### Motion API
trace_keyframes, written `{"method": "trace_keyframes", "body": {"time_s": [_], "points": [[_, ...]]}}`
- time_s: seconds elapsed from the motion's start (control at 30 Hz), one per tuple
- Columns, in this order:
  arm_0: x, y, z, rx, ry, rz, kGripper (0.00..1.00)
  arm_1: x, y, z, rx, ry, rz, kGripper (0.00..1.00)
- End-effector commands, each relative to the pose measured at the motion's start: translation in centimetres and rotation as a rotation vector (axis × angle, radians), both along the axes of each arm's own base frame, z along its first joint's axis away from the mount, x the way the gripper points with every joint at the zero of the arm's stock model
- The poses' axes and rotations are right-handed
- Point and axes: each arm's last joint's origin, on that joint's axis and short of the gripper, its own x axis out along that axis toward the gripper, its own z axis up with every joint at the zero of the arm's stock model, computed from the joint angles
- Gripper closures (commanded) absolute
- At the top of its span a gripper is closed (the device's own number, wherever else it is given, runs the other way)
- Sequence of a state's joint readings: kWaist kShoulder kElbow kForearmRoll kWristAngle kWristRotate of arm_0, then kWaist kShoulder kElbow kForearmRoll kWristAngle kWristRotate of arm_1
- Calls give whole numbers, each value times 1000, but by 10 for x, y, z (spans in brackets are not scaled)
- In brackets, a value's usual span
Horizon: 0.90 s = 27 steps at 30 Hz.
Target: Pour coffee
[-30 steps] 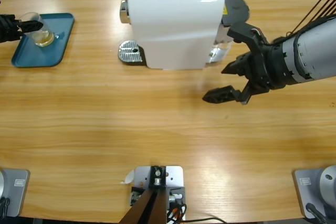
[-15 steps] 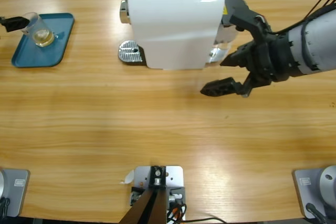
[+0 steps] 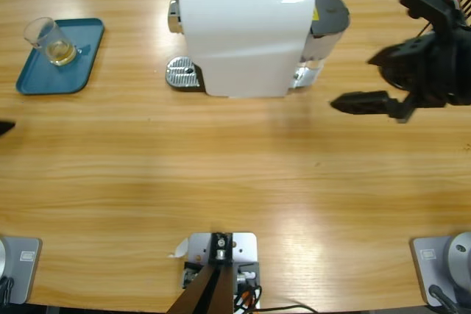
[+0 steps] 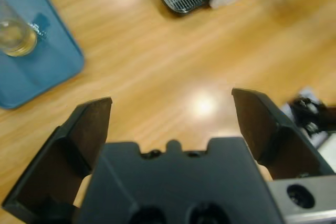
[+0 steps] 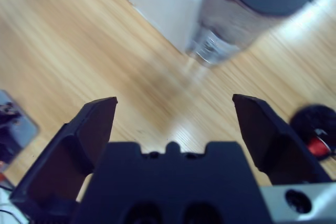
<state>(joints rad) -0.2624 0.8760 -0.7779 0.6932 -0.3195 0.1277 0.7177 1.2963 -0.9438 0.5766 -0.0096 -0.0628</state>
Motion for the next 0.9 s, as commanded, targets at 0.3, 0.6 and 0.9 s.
{"method": "trace_keyframes", "body": {"time_s": [0.3,0.6,0.9], "points": [[-19,5,2,1,-12,24,0,-33,-33,-11,-55,-31,-62,0],[-17,4,-3,-25,-36,27,0,-39,-38,-9,-32,-52,-73,0],[-18,4,-5,-37,-46,44,0,-42,-41,-8,-16,-63,-77,0]]}}
